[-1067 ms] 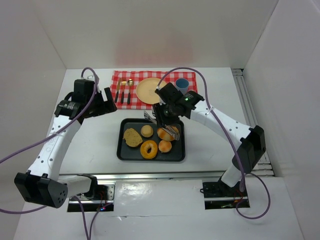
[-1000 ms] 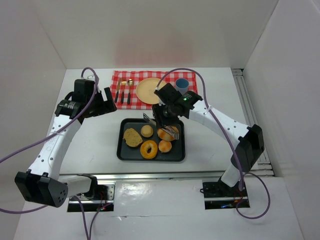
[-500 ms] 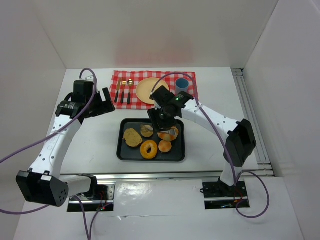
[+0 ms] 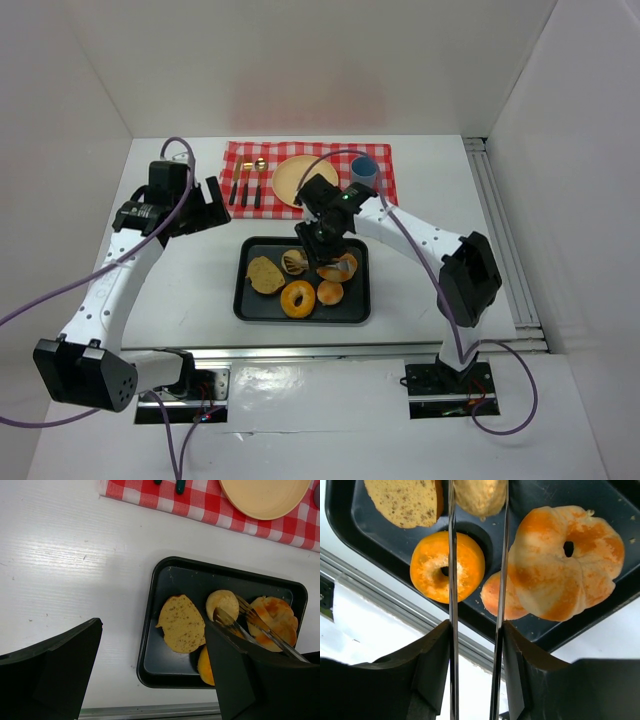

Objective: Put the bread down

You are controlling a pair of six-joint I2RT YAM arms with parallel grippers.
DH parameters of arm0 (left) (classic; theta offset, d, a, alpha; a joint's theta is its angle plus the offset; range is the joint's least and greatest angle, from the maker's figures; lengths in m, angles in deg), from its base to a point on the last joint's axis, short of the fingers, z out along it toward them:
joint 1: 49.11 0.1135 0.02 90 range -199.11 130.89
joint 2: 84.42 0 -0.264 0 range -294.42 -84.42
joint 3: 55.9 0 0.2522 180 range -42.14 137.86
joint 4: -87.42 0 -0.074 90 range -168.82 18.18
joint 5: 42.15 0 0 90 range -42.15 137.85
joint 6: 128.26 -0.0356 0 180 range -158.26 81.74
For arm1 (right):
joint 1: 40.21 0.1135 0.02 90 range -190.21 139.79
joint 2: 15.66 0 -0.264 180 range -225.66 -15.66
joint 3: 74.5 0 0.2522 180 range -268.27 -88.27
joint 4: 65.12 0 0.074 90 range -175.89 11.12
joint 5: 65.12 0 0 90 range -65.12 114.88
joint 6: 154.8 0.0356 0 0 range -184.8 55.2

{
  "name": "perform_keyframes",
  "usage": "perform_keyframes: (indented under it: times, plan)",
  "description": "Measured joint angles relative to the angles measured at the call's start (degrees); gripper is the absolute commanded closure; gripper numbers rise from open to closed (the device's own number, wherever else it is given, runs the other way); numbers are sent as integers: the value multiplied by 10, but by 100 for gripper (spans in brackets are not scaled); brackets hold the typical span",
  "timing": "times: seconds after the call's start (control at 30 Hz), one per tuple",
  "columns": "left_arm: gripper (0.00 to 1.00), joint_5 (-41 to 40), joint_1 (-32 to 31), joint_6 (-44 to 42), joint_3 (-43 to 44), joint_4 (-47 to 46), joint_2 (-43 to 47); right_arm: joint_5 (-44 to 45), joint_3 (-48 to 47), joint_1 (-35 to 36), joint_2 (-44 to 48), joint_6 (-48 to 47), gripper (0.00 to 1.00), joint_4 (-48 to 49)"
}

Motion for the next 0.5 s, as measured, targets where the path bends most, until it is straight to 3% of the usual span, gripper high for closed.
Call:
perform_keyframes:
  times: [0.3, 0.5]
  plan:
    - [4, 0, 5, 0, 0, 0, -1, 54, -118, -9, -1, -8, 55, -50]
    - [4, 1, 5, 0, 0, 0, -1, 90, -189, -71, -32, -15, 53, -42]
